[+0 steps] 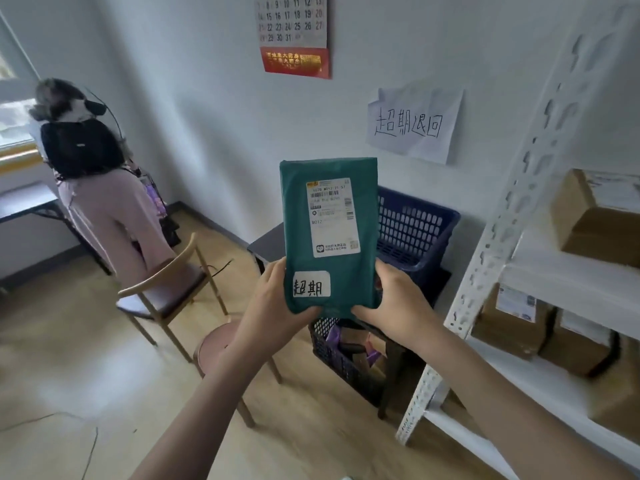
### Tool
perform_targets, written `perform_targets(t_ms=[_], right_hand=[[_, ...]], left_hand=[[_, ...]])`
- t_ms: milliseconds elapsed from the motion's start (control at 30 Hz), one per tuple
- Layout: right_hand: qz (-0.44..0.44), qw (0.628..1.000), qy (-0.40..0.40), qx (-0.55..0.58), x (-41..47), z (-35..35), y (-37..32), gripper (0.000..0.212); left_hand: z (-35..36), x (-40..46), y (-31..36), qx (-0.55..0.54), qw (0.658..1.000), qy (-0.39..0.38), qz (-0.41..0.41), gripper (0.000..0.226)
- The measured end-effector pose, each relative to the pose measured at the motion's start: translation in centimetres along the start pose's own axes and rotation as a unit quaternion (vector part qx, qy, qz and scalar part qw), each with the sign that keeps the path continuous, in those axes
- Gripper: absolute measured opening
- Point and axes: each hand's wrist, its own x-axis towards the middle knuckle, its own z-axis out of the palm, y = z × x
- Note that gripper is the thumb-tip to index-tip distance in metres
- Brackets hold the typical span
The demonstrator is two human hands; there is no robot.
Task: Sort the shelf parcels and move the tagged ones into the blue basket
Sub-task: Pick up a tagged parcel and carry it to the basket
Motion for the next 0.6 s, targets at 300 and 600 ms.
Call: perform_targets(t_ms=[300, 600], right_hand=[[0.109, 0.994, 0.005, 0.005, 16.1, 0.5, 6.0, 0.06], [0.244, 0.97, 0.008, -0.009, 25.7, -0.3, 12.1, 0.058]], left_hand=[[5.9, 19.6, -6.6, 0.015, 0.995, -0.095, 0.022, 0.084], [14.4, 35.1, -10.5, 0.062, 0.965, -0.241, 0.083, 0.079]])
